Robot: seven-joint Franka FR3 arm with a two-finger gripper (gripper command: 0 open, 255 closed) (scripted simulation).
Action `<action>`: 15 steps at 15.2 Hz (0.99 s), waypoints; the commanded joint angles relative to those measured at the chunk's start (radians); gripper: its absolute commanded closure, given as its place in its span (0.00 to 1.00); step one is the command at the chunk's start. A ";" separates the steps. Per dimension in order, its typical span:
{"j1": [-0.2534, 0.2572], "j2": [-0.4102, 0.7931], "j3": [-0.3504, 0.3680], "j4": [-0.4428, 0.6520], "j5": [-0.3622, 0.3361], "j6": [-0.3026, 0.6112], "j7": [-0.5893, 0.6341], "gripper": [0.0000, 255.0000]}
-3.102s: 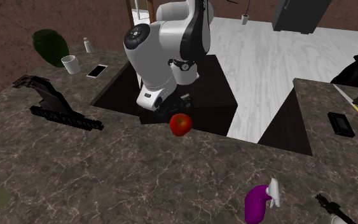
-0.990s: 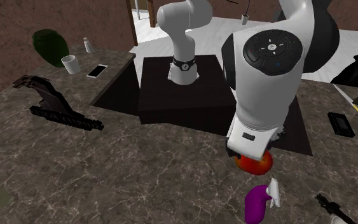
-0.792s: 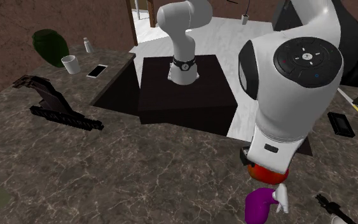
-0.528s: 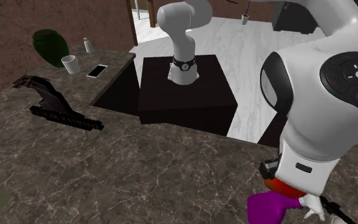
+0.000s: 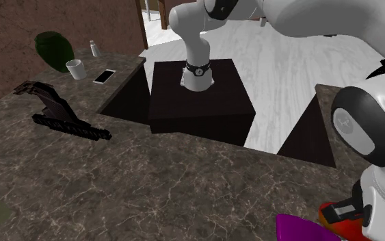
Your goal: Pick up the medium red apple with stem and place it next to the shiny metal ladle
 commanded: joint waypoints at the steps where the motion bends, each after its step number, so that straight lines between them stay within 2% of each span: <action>1: 0.001 0.023 0.002 0.016 0.001 0.008 0.001 1.00; 15: 0.002 0.105 0.011 -0.027 0.017 0.128 -0.037 1.00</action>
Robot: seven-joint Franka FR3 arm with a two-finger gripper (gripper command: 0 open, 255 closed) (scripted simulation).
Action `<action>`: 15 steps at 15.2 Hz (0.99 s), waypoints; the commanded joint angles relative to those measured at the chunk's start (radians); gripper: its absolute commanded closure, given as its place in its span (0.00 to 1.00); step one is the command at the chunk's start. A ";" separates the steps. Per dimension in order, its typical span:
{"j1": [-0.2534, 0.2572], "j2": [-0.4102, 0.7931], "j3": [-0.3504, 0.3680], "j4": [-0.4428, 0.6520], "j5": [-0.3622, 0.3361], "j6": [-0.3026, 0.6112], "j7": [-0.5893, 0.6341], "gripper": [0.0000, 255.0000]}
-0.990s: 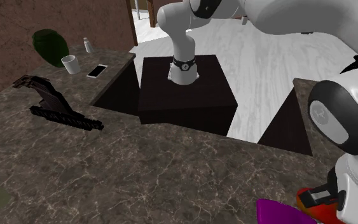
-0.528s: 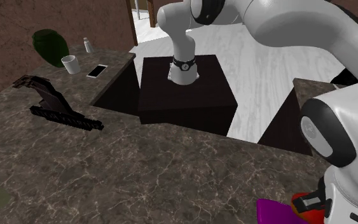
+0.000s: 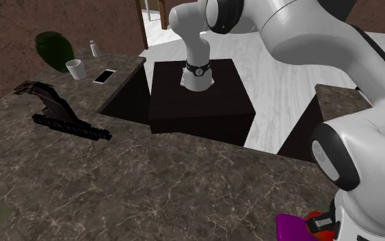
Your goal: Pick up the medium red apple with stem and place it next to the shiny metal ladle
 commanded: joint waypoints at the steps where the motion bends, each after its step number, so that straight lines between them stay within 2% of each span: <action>1: 0.001 0.013 0.002 -0.006 0.003 0.019 -0.005 1.00; 15: -0.003 0.140 0.015 0.033 0.016 0.104 -0.032 1.00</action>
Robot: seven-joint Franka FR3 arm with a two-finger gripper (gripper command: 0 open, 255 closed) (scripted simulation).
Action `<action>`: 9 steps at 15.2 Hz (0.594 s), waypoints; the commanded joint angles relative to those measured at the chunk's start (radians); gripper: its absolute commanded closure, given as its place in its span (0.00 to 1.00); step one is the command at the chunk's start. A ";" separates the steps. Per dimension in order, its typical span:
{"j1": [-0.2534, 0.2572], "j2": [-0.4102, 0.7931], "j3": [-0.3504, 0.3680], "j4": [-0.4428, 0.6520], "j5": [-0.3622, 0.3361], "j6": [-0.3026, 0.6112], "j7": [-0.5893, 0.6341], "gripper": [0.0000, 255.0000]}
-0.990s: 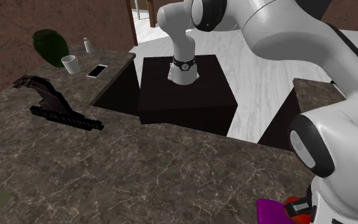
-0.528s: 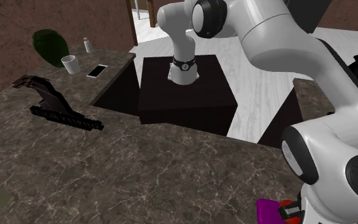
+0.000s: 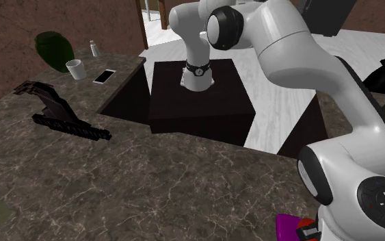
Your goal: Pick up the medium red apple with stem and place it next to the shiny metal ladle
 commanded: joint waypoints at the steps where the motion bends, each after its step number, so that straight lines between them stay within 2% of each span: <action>1: -0.001 0.027 0.003 -0.004 0.002 0.012 -0.007 1.00; 9: 0.000 0.032 0.001 -0.001 0.004 0.013 -0.009 1.00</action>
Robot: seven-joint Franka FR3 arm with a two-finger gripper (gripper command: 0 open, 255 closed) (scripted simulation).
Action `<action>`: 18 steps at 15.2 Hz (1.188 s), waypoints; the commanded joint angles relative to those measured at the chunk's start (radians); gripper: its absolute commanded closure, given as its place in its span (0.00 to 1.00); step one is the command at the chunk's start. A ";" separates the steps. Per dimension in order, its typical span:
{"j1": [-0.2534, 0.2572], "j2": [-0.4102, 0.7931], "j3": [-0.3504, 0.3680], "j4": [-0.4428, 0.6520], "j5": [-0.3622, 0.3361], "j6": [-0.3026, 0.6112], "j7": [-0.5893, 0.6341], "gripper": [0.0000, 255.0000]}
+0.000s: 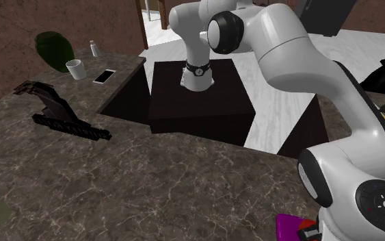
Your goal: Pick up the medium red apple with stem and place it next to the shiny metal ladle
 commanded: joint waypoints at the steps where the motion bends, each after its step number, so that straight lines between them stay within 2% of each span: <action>1: -0.007 0.018 -0.005 0.005 -0.005 -0.014 0.001 0.00; 2: -0.002 0.001 -0.004 -0.029 -0.002 0.003 -0.004 0.00; 5: -0.004 0.012 -0.005 -0.009 -0.004 -0.006 -0.001 0.00; 6: -0.003 -0.001 -0.004 -0.035 -0.002 0.006 -0.006 0.00; 10: -0.017 -0.088 -0.015 -0.068 -0.009 -0.052 -0.008 0.00; 18: -0.017 -0.088 -0.015 -0.068 -0.009 -0.052 -0.008 0.00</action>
